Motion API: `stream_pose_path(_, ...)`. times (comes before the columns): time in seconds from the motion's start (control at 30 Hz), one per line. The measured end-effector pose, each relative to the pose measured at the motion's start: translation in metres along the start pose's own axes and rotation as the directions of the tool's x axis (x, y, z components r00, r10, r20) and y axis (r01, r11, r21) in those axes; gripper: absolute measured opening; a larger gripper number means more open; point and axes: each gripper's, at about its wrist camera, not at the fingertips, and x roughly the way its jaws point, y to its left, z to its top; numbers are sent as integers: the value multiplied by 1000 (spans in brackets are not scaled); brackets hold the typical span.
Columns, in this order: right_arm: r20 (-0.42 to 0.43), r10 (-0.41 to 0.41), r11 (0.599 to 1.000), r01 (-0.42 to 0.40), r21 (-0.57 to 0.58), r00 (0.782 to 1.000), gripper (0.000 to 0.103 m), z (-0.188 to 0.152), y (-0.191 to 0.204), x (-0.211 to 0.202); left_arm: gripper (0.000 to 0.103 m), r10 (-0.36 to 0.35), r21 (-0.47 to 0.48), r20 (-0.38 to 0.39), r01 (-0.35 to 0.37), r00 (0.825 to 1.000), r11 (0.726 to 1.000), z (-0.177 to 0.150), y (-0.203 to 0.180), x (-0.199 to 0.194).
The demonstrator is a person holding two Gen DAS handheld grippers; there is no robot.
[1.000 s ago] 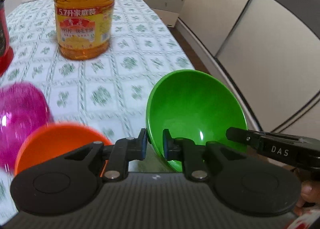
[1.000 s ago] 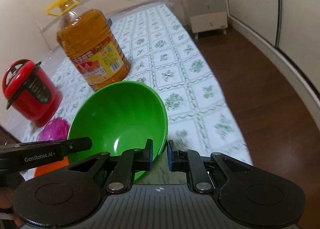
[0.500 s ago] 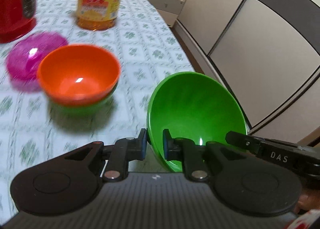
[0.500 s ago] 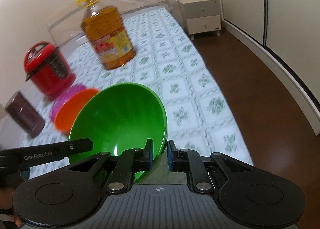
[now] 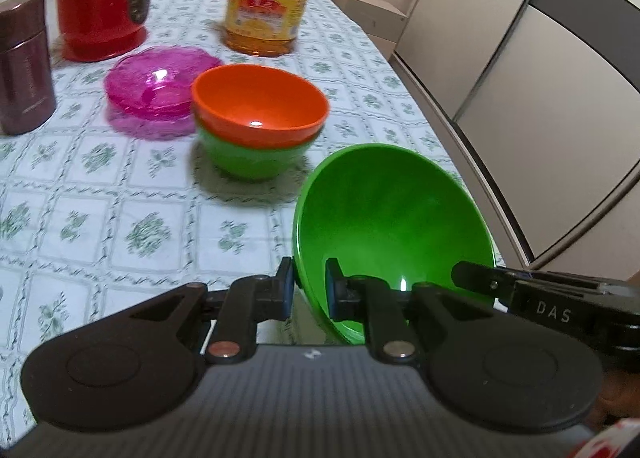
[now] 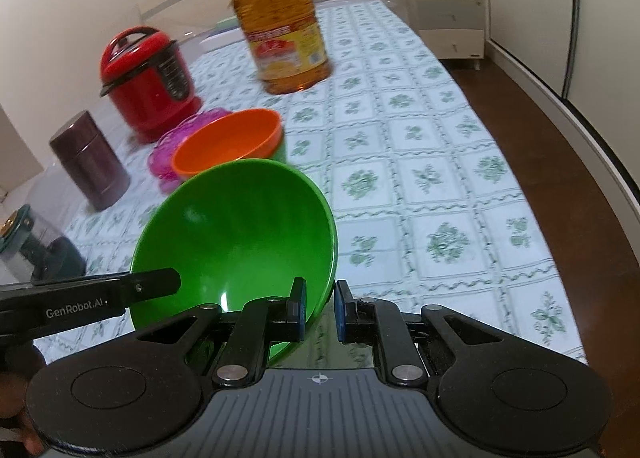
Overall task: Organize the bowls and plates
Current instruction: 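Carry the green bowl with both grippers toward the orange-green bowl stack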
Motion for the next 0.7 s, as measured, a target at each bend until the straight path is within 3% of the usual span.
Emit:
stream_pose_path(0.47,-3,11,999,-11,-40,1000,14,-3,21,6,14,12,-33,14,-12,1000,999,-10,20,-13)
stream_pose_path(0.7,8,26,998,-26,-59,1000,14,11,28,7,14,9,-54,41,-7,999,999,5,25,-18)
